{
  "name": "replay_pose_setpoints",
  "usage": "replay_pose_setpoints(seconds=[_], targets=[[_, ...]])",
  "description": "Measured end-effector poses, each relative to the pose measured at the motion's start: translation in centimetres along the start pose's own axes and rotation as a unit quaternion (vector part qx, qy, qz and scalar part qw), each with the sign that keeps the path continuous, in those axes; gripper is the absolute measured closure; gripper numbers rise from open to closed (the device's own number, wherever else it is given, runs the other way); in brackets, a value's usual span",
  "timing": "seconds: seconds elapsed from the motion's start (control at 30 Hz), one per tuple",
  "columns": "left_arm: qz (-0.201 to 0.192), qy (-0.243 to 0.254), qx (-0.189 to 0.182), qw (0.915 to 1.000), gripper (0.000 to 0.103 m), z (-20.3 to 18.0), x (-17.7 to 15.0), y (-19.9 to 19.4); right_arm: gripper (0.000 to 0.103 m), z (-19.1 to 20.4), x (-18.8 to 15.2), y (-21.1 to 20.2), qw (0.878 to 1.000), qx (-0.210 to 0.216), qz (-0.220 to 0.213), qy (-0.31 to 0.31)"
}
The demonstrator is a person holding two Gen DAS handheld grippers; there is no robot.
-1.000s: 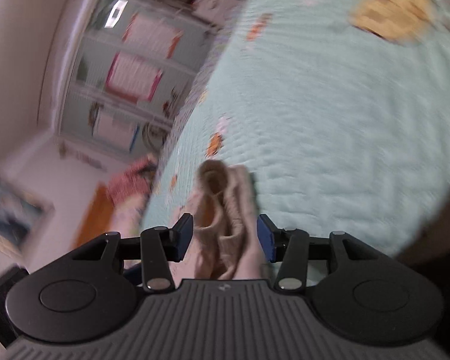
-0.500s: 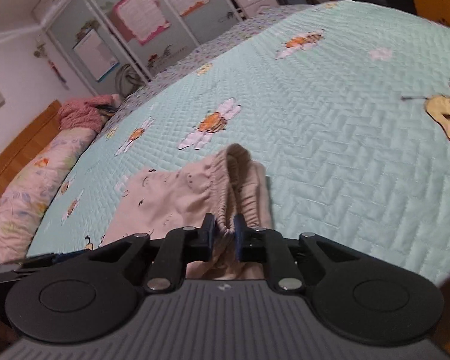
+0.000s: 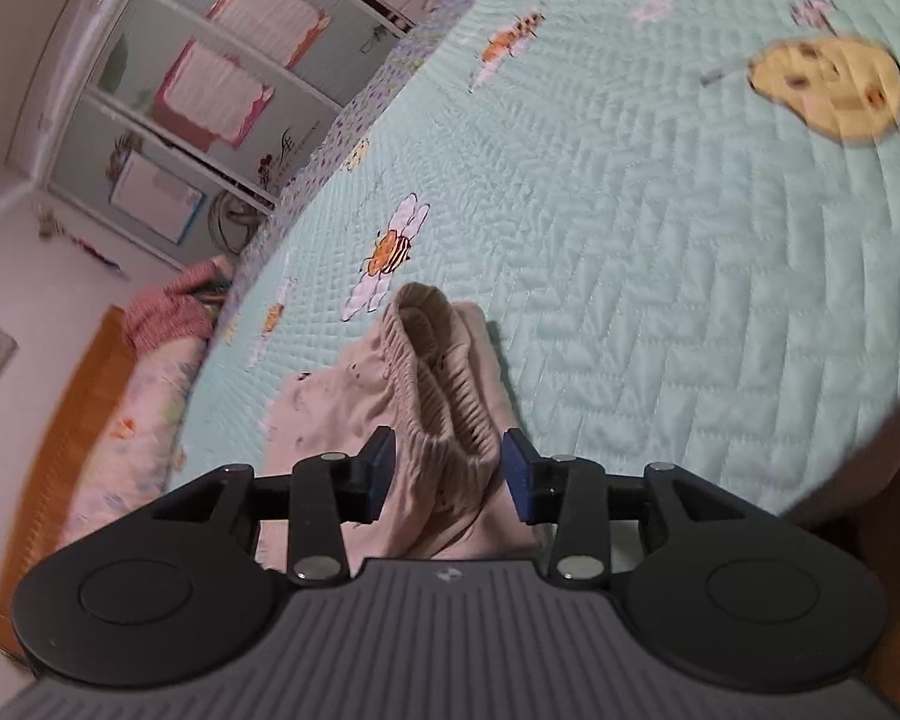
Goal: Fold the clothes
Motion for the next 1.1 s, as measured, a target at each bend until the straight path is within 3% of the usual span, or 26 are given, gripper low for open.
replay_pose_setpoints(seconds=[0.13, 0.23, 0.4, 0.5, 0.53, 0.63, 0.7, 0.8, 0.93, 1.1], targets=[[0.001, 0.0, 0.0, 1.0, 0.048, -0.2, 0.1, 0.0, 0.061, 0.0, -0.4, 0.4, 1.0, -0.003, 0.008, 0.016], [0.001, 0.002, -0.001, 1.0, 0.048, -0.1, 0.0, 0.0, 0.052, 0.7, -0.3, 1.2, 1.0, -0.014, 0.005, -0.003], [0.002, -0.008, -0.001, 1.0, 0.048, 0.1, 0.0, 0.0, 0.05, 1.7, -0.5, 3.1, 0.999, -0.026, 0.012, -0.038], [0.003, -0.006, 0.0, 1.0, 0.048, 0.1, 0.0, 0.0, 0.062, 1.9, -0.7, 3.5, 0.997, -0.041, 0.008, -0.06], [0.003, -0.005, 0.0, 1.0, 0.048, 0.1, 0.0, 0.0, 0.073, 1.9, -0.8, 3.5, 0.997, -0.047, 0.007, -0.065], [0.005, -0.005, 0.001, 1.0, 0.048, 0.2, 0.0, -0.1, 0.083, 1.1, -0.4, 2.5, 1.0, -0.015, -0.001, -0.01], [0.007, -0.009, 0.002, 0.9999, 0.047, 0.5, 0.1, -0.2, 0.084, 0.5, 0.0, 1.4, 0.998, 0.026, -0.003, 0.062], [0.011, -0.014, 0.002, 0.9998, 0.044, 0.8, 0.1, -0.2, 0.084, -0.7, 0.1, 0.5, 0.991, 0.049, 0.004, 0.122], [0.022, -0.014, 0.001, 0.9997, 0.043, 0.9, -0.4, 0.1, 0.084, -3.3, -1.0, 1.7, 0.993, 0.007, 0.02, 0.114], [0.028, -0.002, 0.002, 0.9996, 0.043, 0.8, -0.4, -0.1, 0.081, -3.8, -1.3, 1.9, 0.994, 0.025, 0.01, 0.103]])
Point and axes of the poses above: each gripper's, at about its wrist camera, not at the fingertips, and y roughly the way its jaws point, z to its left, x to its top, the point moved 4 cm from there along y, roughly the way its jaws point, and after that the axes turned 4 degrees about -z, right-handed, at the moved point
